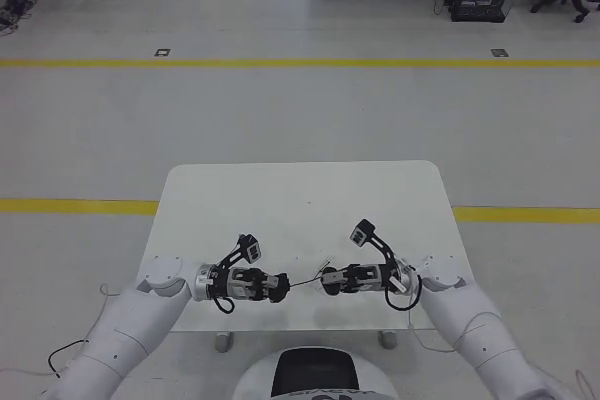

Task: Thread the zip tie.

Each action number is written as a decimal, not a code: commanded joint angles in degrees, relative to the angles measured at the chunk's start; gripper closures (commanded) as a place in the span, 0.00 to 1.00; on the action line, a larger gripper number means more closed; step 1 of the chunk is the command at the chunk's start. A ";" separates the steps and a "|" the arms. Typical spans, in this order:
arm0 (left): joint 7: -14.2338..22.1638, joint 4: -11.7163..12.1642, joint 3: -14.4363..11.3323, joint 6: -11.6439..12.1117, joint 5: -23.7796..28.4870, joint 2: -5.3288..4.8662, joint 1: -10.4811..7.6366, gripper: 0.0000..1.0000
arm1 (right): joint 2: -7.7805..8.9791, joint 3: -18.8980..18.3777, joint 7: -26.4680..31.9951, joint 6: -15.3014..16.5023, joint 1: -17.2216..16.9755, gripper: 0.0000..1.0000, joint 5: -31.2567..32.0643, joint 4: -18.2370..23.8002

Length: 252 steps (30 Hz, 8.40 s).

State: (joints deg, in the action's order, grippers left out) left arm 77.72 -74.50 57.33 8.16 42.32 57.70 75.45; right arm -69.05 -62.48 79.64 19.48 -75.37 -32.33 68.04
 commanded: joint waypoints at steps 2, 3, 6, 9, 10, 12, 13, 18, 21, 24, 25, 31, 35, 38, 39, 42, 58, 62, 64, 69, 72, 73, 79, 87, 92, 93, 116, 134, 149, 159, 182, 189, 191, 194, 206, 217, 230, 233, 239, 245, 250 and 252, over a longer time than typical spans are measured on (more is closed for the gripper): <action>-0.14 -0.05 -0.08 0.35 0.20 -0.06 0.02 0.00 | -0.17 -0.21 0.00 0.00 -0.11 1.00 -0.87 -0.53; -0.21 -0.12 -0.14 0.38 0.22 -0.07 0.02 0.00 | -0.22 -0.19 0.00 0.00 -0.07 1.00 -0.97 -0.75; -0.70 -0.46 -0.51 0.53 0.27 -0.04 -0.01 0.00 | -0.43 0.02 0.00 0.00 0.12 1.00 -1.17 -1.29; -1.40 -0.74 -1.09 0.73 0.01 0.04 -0.16 0.00 | -0.64 0.21 0.00 0.00 0.28 1.00 -1.26 -1.65; -1.65 -0.79 -1.31 0.74 -0.06 0.08 -0.22 0.00 | -0.71 0.23 0.00 0.00 0.32 1.00 -1.30 -1.74; -2.15 -0.72 -1.91 0.36 -0.35 0.17 -0.43 0.00 | -0.86 0.19 0.00 0.00 0.36 1.00 -1.50 -1.90; -2.49 -0.62 -2.13 0.25 -0.49 0.21 -0.55 0.00 | -0.92 0.18 0.00 0.00 0.37 1.00 -1.48 -1.96; -3.36 -0.07 -3.08 0.50 -1.23 0.37 -1.29 0.00 | -1.21 0.05 0.00 0.00 0.45 1.00 -1.44 -2.37; -3.36 -0.07 -3.08 0.50 -1.23 0.37 -1.29 0.00 | -1.21 0.05 0.00 0.00 0.45 1.00 -1.44 -2.37; -3.36 -0.07 -3.08 0.50 -1.23 0.37 -1.29 0.00 | -1.21 0.05 0.00 0.00 0.45 1.00 -1.44 -2.37; -3.36 -0.07 -3.08 0.50 -1.23 0.37 -1.29 0.00 | -1.21 0.05 0.00 0.00 0.45 1.00 -1.44 -2.37; -10.14 -1.86 -4.80 0.72 -4.58 0.79 -1.46 0.00 | -1.38 0.67 -3.90 0.00 -0.59 1.00 -1.53 -0.94; -14.14 -2.37 -6.56 1.21 -5.71 1.42 -2.22 0.00 | -1.54 0.52 -4.91 0.00 -1.16 1.00 -2.29 -0.92; -15.75 -2.29 -7.09 2.72 -5.48 1.72 -2.48 0.00 | -1.59 0.19 -5.23 0.00 -1.03 1.00 -1.72 -1.36; -16.04 -2.19 -6.99 3.64 -5.62 1.74 -2.61 0.00 | -1.59 0.19 -5.23 0.00 -1.03 1.00 -1.72 -1.36; -16.10 -2.12 -6.97 3.90 -5.71 1.73 -2.61 0.00 | -1.59 0.19 -5.23 0.00 -1.03 1.00 -1.72 -1.36; -18.21 -2.89 -7.53 3.69 -6.21 1.74 -2.44 0.00 | -0.92 -0.48 -9.01 -0.44 -2.89 1.00 -0.79 1.58; -18.33 -2.65 -7.52 3.79 -5.94 1.73 -2.63 0.00 | -0.78 -0.36 -9.17 -0.59 -2.95 1.00 -0.75 1.68; -18.39 -2.60 -7.53 3.82 -5.87 1.73 -2.70 0.00 | -0.74 -0.26 -9.19 -0.63 -2.90 1.00 -0.74 1.69; -18.57 -2.43 -7.44 3.85 -5.55 1.69 -2.77 0.00 | -0.62 -0.14 -9.41 -0.47 -2.80 1.00 -0.79 1.53; -18.59 -2.37 -7.41 3.86 -5.39 1.67 -2.74 0.00 | -0.54 -0.16 -9.54 -0.17 -2.81 1.00 -0.88 1.47; -18.60 -2.37 -7.40 3.86 -5.32 1.65 -2.72 0.00 | -0.50 -0.26 -9.75 0.00 -2.83 1.00 -0.91 1.51; -18.53 -2.40 -7.42 3.81 -5.18 1.59 -2.62 0.00 | -0.34 -0.37 -9.98 0.00 -3.07 1.00 -0.95 1.91; -18.46 -2.44 -7.93 3.69 -5.29 1.62 -2.61 0.00 | -0.37 0.37 -10.31 0.00 -3.06 1.00 -0.82 2.33; -18.44 -2.29 -8.14 3.77 -5.23 1.66 -2.80 0.00 | -0.42 0.90 -10.47 0.00 -2.85 1.00 -0.83 2.13; -18.45 -2.26 -8.18 3.81 -5.24 1.67 -2.83 0.00 | -0.43 0.99 -10.48 0.00 -2.82 1.00 -0.87 2.13; -18.83 -1.60 -7.67 4.35 -4.76 1.40 -2.74 0.00 | -0.19 0.78 -10.60 0.00 -3.14 1.00 -0.59 2.63; -18.49 -1.63 -8.24 4.12 -4.77 1.43 -3.05 0.17 | -0.22 1.39 -10.95 0.00 -2.86 1.00 -0.52 2.60; -18.49 -1.63 -8.29 4.42 -4.72 1.35 -3.05 0.55 | -0.20 2.00 -11.06 -0.08 -2.46 1.00 -0.10 1.86; -18.55 -1.89 -8.09 4.41 -4.82 1.21 -2.98 0.74 | -0.06 2.62 -10.94 -1.26 -1.77 1.00 0.17 1.18; -18.97 -2.08 -8.14 4.30 -5.14 1.06 -2.99 0.92 | 0.28 3.43 -11.05 -2.96 -1.13 1.00 -0.20 0.09; -18.89 -2.11 -8.17 4.35 -5.13 1.00 -2.84 0.91 | 0.32 3.66 -11.38 -2.81 -1.19 1.00 -0.63 0.14; -18.87 -2.09 -8.18 4.39 -5.11 0.99 -2.85 0.91 | 0.31 3.80 -11.34 -2.87 -1.11 1.00 -0.71 0.07; -18.87 -2.05 -8.20 4.47 -5.09 0.99 -2.87 0.92 | 0.28 4.10 -11.25 -2.96 -0.94 1.00 -0.75 -0.10; -18.76 -1.92 -8.36 4.46 -4.98 0.98 -2.99 0.94 | 0.32 4.65 -11.22 -3.08 -0.51 1.00 -0.90 -0.58; -18.64 -1.76 -8.61 4.45 -4.80 1.01 -3.13 0.98 | 0.36 5.05 -11.15 -2.97 -0.30 1.00 -1.10 -0.70; -18.47 -1.14 -8.42 5.13 -4.79 0.88 -2.94 1.00 | 0.63 4.50 -11.53 -2.55 -0.49 0.00 -1.64 -0.81; -18.47 -0.92 -8.02 5.41 -4.84 0.72 -2.71 1.00 | 0.95 3.60 -11.73 -2.30 -0.78 0.00 -1.27 -0.74; -18.56 -0.51 -6.57 6.16 -4.91 0.19 -1.97 1.00 | 1.69 1.55 -11.40 -1.04 -2.02 0.00 -0.95 0.95; -18.10 -1.11 -6.04 6.85 -5.00 -0.03 -1.64 1.00 | 1.73 1.42 -11.41 -0.87 -2.18 0.00 -1.07 1.09; -18.10 -1.11 -6.04 6.85 -5.00 -0.03 -1.64 1.00 | 1.73 1.42 -11.41 -0.87 -2.18 0.00 -1.07 1.09; -19.92 -1.15 -5.83 7.03 -5.02 -0.01 -1.39 1.00 | 1.73 1.42 -11.41 -0.87 -2.18 0.00 -1.07 1.09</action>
State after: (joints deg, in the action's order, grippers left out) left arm 58.88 -75.65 51.30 14.99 37.01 57.69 73.87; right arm -67.32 -61.05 68.23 18.61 -77.56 -33.41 69.14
